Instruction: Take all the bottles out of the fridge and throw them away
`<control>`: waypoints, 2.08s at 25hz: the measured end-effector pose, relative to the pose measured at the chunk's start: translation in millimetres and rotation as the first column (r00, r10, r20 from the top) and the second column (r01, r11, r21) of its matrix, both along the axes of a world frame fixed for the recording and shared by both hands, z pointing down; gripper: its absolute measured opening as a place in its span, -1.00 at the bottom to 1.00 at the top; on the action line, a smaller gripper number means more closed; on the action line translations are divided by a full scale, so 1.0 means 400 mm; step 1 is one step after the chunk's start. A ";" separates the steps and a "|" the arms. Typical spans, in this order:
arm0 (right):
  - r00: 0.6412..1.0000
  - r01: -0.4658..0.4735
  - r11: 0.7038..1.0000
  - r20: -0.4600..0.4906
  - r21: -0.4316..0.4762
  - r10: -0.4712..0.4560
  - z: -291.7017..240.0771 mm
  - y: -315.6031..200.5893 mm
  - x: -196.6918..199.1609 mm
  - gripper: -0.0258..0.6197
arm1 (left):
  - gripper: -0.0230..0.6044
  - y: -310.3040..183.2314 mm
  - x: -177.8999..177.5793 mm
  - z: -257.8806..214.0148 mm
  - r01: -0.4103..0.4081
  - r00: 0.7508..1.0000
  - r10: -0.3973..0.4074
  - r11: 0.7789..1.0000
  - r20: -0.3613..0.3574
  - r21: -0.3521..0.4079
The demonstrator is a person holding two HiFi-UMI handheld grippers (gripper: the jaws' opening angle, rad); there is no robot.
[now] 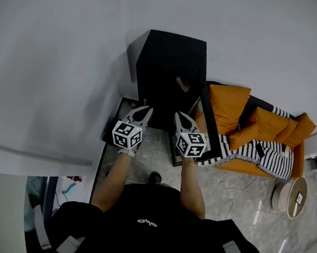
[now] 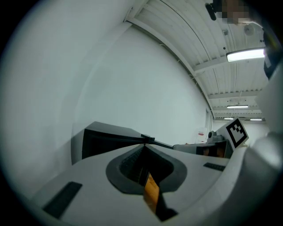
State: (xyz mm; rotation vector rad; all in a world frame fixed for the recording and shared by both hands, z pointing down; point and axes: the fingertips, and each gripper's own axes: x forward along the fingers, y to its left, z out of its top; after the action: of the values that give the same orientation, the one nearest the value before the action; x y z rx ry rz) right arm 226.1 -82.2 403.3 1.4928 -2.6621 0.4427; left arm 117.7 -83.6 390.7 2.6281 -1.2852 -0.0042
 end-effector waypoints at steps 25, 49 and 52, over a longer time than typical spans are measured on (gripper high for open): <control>0.999 0.042 0.999 0.005 -0.011 -0.042 0.032 -0.028 0.024 -0.89 | -0.91 -0.006 0.034 0.004 0.021 0.997 -0.021 1.000 0.077 0.003; 0.999 -0.006 0.998 -0.044 -0.058 0.003 0.056 -0.085 0.109 -0.89 | -0.82 -0.168 0.191 0.109 -0.074 0.995 0.075 0.997 0.062 -0.025; 0.998 -0.024 0.998 -0.065 -0.063 0.020 0.060 -0.112 0.126 -0.89 | -0.53 -0.232 0.218 0.153 -0.088 0.992 0.091 0.995 0.084 -0.049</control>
State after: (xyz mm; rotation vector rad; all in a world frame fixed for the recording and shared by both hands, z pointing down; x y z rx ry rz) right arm 276.4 -127.2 427.1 1.4940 -2.5603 0.4678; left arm 204.8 -176.3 451.9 2.6709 -1.1775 0.1525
